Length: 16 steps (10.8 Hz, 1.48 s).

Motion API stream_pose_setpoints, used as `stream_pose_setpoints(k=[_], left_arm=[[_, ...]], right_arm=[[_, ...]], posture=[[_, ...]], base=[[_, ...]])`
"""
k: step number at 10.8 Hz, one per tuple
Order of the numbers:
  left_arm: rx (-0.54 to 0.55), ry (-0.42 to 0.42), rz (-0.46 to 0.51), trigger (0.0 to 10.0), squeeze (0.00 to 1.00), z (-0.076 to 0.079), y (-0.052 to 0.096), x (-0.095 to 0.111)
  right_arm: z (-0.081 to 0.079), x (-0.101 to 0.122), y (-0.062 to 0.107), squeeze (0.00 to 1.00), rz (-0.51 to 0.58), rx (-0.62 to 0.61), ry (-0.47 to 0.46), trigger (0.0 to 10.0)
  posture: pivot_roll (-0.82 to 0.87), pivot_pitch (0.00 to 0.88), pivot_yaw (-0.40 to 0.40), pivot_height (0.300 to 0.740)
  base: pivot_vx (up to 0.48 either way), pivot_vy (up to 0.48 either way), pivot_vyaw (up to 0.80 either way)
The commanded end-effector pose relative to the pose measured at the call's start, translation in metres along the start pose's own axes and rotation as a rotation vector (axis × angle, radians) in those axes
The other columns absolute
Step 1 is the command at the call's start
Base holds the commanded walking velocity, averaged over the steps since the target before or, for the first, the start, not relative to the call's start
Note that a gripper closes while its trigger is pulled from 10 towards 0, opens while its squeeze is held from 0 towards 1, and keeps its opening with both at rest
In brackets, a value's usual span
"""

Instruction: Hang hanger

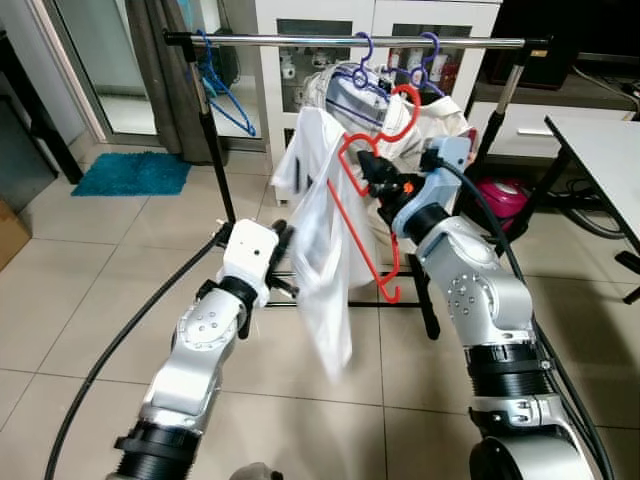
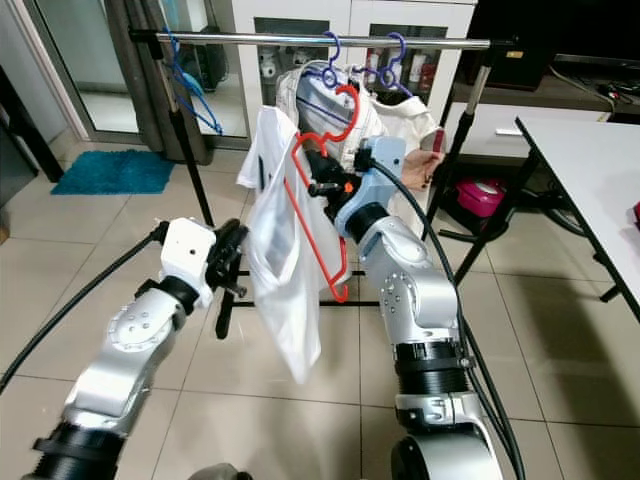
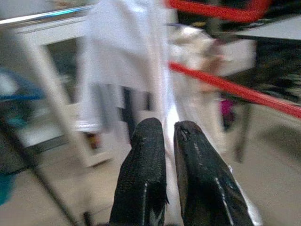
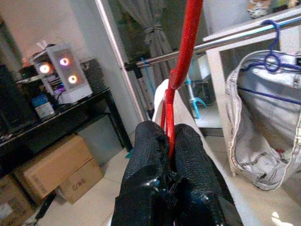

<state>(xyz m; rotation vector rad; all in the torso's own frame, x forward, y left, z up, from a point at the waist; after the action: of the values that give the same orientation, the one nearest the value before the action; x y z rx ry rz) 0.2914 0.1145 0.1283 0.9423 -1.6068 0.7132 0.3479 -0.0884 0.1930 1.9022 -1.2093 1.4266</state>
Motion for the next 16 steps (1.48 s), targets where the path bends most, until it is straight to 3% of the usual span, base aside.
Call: stream_pose_setpoints(k=[1, 3, 5, 7, 9, 10, 11, 12, 14, 16], left_arm=[[-0.107, 0.016, -0.016, 10.0, 1.00, 0.009, 0.007, -0.002], [-0.227, 0.031, -0.018, 10.0, 1.00, 0.002, 0.030, 0.002], [-0.314, -0.004, 0.065, 10.0, 1.00, -0.049, 0.054, 0.048], [-0.414, -0.113, 0.073, 10.0, 1.00, -0.089, 0.061, 0.091], [-0.439, -0.209, 0.047, 10.0, 1.00, -0.128, 0.067, 0.121], [-0.445, -0.238, 0.013, 10.0, 1.00, -0.139, 0.071, 0.124], [-0.488, -0.211, -0.020, 10.0, 0.90, -0.142, 0.075, 0.123], [-0.559, -0.198, -0.061, 10.0, 0.00, -0.142, 0.078, 0.120], [-0.570, -0.182, -0.121, 10.0, 0.00, -0.150, 0.092, 0.112], [-0.519, -0.169, -0.201, 10.0, 0.00, -0.157, 0.117, 0.097]], right_arm=[[-0.005, 0.011, 0.001, 0.00, 0.054, 0.048, 0.022, 10.0], [-0.013, 0.014, 0.002, 0.00, 0.049, 0.153, 0.048, 10.0], [-0.019, 0.017, 0.007, 0.00, -0.004, 0.320, 0.136, 10.0], [-0.022, 0.023, 0.013, 0.00, -0.067, 0.470, 0.246, 10.0], [-0.025, 0.026, 0.020, 0.00, -0.146, 0.612, 0.368, 10.0], [-0.025, 0.030, 0.023, 0.00, -0.158, 0.659, 0.394, 10.0], [-0.027, 0.031, 0.027, 0.00, -0.177, 0.710, 0.414, 10.0], [-0.030, 0.029, 0.031, 0.00, -0.200, 0.769, 0.436, 10.0], [-0.034, 0.029, 0.034, 0.00, -0.215, 0.818, 0.461, 10.0], [-0.032, 0.035, 0.036, 0.00, -0.197, 0.821, 0.456, 10.0]], posture=[[-0.04, 0.000, 0.018, 0.740], [-0.03, 0.000, 0.017, 0.740], [0.00, 0.000, 0.007, 0.740], [0.01, 0.000, 0.007, 0.740], [0.01, 0.000, 0.030, 0.740], [0.01, 0.000, 0.032, 0.740], [0.02, 0.000, 0.033, 0.740], [0.01, 0.000, 0.040, 0.740], [0.01, 0.000, 0.053, 0.740], [0.01, 0.000, 0.051, 0.740]], base=[[0.000, 0.000, 0.00], [0.000, 0.000, 0.00], [0.000, 0.000, 0.00], [0.000, 0.000, 0.00], [0.000, 0.000, 0.00], [0.000, 0.000, 0.00], [0.000, 0.000, 0.00], [0.000, 0.000, 0.00], [0.000, 0.000, 0.00], [0.000, 0.000, 0.00]])
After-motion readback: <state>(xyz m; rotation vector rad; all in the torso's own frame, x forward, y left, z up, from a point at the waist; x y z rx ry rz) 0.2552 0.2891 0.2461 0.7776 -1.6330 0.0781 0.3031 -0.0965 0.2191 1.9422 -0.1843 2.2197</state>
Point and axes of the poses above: a point about 5 cm out from each wrist's last joint towards the gripper, its own y axis pointing back from the gripper into the wrist, its own x axis along the axis of the wrist's last joint, z = x × y, the point moved 1 cm from there along -y, pointing out of the wrist towards the gripper, and after that the axes turned 2 degrees about -y, right-handed, at the moved point
